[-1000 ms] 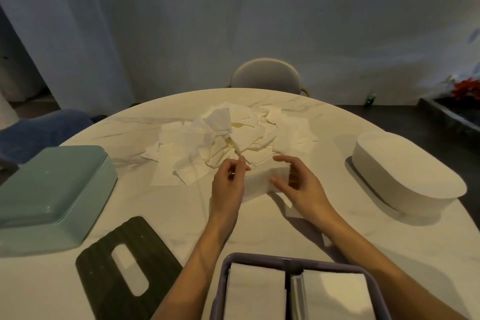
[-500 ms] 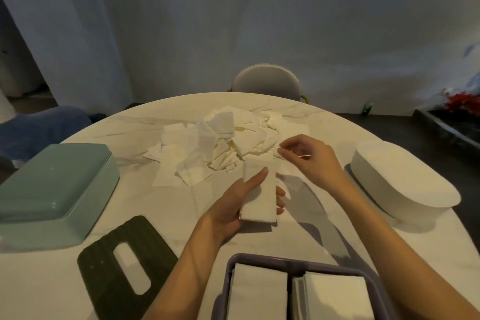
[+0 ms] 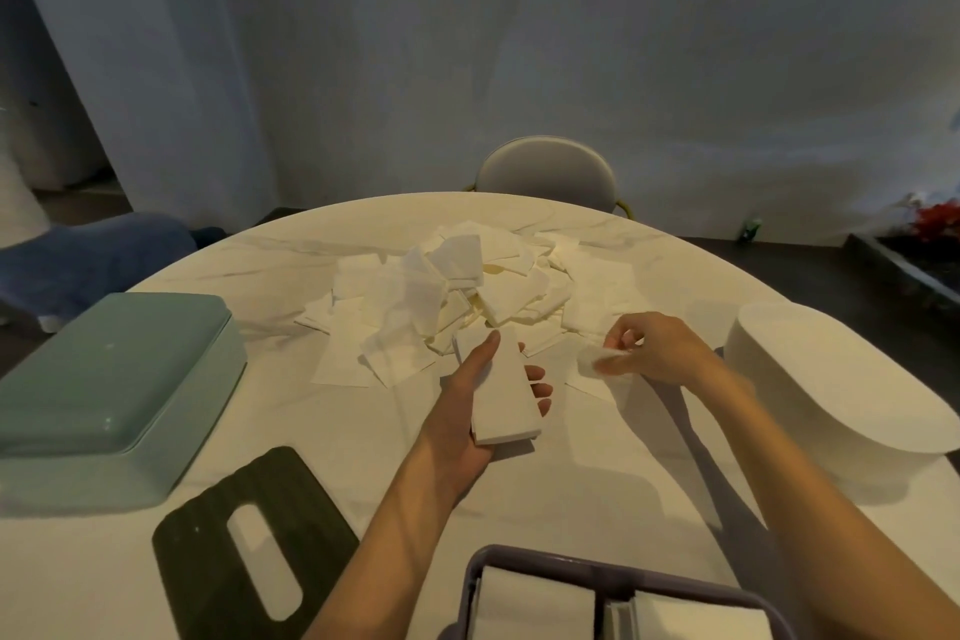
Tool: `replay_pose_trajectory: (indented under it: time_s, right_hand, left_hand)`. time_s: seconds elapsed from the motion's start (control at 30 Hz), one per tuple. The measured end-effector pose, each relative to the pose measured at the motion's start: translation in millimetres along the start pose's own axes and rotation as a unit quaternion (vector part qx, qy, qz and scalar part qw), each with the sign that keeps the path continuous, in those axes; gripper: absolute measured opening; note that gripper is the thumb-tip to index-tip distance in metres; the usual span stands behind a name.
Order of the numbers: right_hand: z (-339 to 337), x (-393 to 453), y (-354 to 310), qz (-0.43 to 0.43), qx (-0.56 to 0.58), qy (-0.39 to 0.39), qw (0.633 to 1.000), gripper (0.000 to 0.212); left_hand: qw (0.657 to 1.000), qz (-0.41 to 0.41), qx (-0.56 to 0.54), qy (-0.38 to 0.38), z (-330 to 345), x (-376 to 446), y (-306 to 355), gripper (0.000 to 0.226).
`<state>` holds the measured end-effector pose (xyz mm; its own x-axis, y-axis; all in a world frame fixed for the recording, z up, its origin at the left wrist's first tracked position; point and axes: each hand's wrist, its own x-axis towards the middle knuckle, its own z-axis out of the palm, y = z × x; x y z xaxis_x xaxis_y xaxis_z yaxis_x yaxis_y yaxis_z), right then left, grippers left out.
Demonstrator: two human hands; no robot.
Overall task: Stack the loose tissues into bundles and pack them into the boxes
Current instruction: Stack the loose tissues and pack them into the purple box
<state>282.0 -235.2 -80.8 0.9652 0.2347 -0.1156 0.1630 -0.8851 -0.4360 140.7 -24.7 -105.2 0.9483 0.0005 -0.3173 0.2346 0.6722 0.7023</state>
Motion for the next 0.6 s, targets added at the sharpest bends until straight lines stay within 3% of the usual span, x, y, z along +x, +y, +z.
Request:
replay_pose_trajectory:
  time_s: [0.2,0.27,0.43,0.6]
  right_hand:
    - [-3.3,-3.5,0.3,0.069,-0.034,-0.009,0.997,0.08]
    - [-2.4,-2.8,0.9,0.061,-0.007,-0.02,0.998,0.077]
    - [-0.7,-5.0,0.2,0.043,0.091,0.022,0.995,0.04]
    - [-5.1,-5.7,1.0,0.038,0.157,0.042,0.986,0.046]
  left_hand:
    - [1.0,-0.006,0.022,0.002,-0.9,0.1,0.6,0.046]
    - [1.0,-0.007,0.025,0.003,-0.5,-0.1,0.9,0.047]
    - [0.999,-0.013,0.036,0.012,0.7,-1.4,1.6,0.047]
    - [0.999,-0.01,0.037,0.024,2.0,-2.6,2.0,0.042]
